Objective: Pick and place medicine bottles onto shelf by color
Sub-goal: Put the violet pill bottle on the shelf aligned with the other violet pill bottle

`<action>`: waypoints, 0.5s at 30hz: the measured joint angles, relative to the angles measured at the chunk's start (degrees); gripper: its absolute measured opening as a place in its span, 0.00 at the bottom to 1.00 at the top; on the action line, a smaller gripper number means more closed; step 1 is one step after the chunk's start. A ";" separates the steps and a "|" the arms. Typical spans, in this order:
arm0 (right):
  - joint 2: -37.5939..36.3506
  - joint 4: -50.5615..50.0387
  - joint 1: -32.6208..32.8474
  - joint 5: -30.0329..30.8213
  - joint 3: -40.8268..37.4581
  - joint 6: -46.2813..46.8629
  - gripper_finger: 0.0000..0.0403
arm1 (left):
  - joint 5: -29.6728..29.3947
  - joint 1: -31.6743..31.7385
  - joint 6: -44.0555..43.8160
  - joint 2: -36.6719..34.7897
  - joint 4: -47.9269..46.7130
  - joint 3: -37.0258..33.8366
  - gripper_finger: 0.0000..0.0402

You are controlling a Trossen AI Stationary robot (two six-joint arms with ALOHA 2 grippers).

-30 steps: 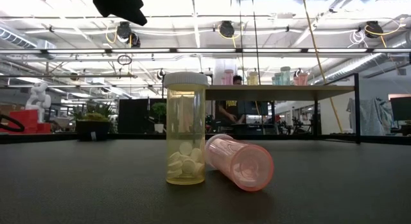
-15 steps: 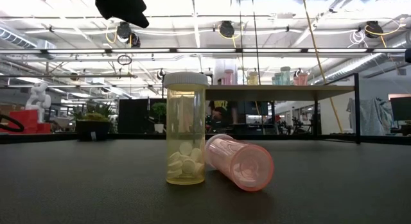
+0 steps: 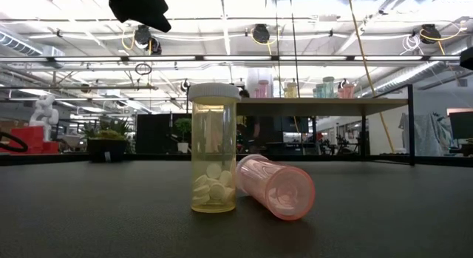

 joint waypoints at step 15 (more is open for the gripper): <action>-0.05 -1.97 -2.28 0.72 1.29 -3.38 0.25 | 1.36 0.00 0.02 0.02 -0.13 0.00 0.53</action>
